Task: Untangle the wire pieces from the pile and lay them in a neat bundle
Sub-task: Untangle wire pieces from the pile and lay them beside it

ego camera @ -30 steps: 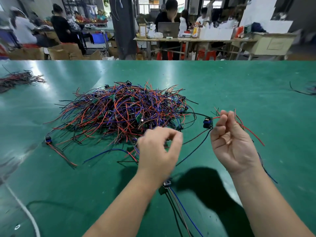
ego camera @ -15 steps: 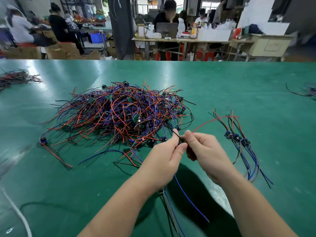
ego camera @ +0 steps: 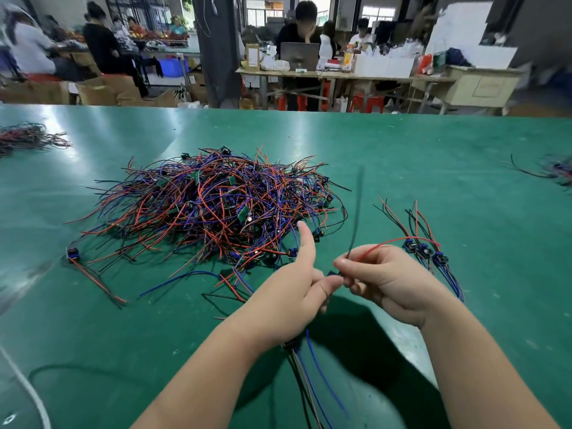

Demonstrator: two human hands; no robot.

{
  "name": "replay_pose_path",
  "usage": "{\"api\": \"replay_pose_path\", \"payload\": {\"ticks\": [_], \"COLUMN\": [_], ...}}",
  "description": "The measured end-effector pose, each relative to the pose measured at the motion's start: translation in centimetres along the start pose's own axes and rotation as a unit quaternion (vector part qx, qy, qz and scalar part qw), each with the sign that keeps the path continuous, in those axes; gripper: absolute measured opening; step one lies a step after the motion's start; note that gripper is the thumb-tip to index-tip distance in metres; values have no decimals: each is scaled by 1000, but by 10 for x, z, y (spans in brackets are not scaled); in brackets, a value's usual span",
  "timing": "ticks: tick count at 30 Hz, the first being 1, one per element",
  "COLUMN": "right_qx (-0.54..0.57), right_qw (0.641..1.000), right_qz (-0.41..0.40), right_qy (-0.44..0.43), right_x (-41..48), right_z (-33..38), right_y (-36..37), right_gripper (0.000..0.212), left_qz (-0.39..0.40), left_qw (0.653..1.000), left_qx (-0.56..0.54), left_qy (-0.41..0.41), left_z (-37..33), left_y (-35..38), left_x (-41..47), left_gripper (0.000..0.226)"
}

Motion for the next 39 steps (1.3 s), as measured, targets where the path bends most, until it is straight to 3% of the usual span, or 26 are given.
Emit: {"api": "replay_pose_path", "payload": {"ticks": [3,7,10,13,18,22,24,26,28,31,33,36,39], "right_qx": [72,-8,-36,27,189,275,286,219,58,-111,-105,-49,117], "right_qw": [996,995,992,987,936,889,884,922,975,989,988,982,972], "right_qz": [-3,-39,-75,-135,-272,-316,-328,-293,-194,-28,22,-14,-59], "right_qy": [-55,-97,-94,-81,-122,-186,-173,-126,-92,-93,-115,-182,-196], "right_x": [-1,1,3,2,-17,-21,-19,-12,-1,7,7,4,2], "right_z": [9,12,7,7,13,7,2,0,4,10,11,17,18], "right_y": [-4,-1,-4,-18,-73,-91,-91,-78,-52,0,21,27,18], "right_gripper": [7,4,8,13,10,13,12,13,20,31,43,40,7], "left_qz": [-51,-83,-65,-45,44,88,80,45,-3,-93,-130,-145,-127], "left_qw": [985,914,894,897,901,892,877,844,812,777,741,704,759], "left_qx": [-161,-391,-432,-424,-414,-429,-467,-533,-583,-622,-658,-694,-637], "left_qy": [-13,-72,-103,-116,-123,-115,-86,-40,-11,-24,-31,-41,-42], "left_z": [4,11,14,15,10,6,4,2,3,16,21,23,17], "left_y": [-5,5,11,10,25,29,23,11,0,-9,-10,-4,2], "left_x": [-1,-1,-1,-1,-3,-5,-3,0,2,1,0,0,1], "left_gripper": [74,19,15,11,10,12,16,21,21,19,20,11,11]}}
Point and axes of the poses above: each hand's wrist, its own x-axis towards the middle knuckle, its own y-axis out of the palm, z = x × y, the point moved 8 cm from there along x, towards the middle knuckle, and after that the axes turned 11 degrees about z, right-handed, at the moved point
